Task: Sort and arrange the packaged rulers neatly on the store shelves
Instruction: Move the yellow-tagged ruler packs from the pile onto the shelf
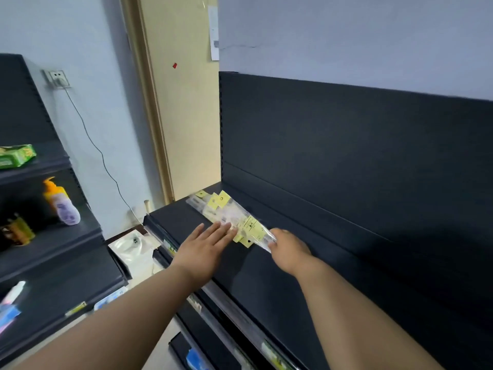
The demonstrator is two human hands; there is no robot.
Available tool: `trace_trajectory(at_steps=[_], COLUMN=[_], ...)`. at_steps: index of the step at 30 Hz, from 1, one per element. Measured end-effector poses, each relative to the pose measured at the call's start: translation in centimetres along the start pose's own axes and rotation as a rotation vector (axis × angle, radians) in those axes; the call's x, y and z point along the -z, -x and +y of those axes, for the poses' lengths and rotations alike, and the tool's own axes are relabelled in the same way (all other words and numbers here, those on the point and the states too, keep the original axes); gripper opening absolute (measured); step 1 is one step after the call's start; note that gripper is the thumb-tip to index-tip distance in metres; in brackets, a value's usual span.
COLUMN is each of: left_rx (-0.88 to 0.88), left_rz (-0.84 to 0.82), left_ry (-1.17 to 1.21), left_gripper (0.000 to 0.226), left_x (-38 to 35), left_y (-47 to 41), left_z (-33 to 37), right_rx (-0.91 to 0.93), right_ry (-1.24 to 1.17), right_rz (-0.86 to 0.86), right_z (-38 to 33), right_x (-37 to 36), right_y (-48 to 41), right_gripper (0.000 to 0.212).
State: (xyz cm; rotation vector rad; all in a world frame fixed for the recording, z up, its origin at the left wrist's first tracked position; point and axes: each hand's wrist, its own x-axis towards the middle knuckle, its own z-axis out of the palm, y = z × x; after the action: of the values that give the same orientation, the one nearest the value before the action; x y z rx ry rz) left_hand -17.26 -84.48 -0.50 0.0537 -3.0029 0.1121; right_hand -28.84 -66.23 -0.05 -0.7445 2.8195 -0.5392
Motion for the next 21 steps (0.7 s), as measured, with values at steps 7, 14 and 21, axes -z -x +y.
trace_trajectory(at_steps=[7, 14, 21], left_rx=[-0.039, -0.225, -0.489], left_rz=[-0.083, -0.333, -0.127], left_ry=[0.030, 0.078, 0.045], left_gripper=[0.062, 0.051, 0.057], left_x=[-2.3, -7.1, -6.4], left_y=[-5.7, -11.2, -16.8], left_z=[-10.1, -15.6, -13.1], right_rx=[-0.036, -0.125, -0.296], right_ry=[-0.037, 0.260, 0.225], right_rz=[-0.094, -0.052, -0.045], right_z=[-7.0, -8.4, -7.6], right_x=[-3.2, -7.8, -6.7], right_y=[-9.0, -12.6, -10.6], right_gripper=[0.039, 0.055, 0.064])
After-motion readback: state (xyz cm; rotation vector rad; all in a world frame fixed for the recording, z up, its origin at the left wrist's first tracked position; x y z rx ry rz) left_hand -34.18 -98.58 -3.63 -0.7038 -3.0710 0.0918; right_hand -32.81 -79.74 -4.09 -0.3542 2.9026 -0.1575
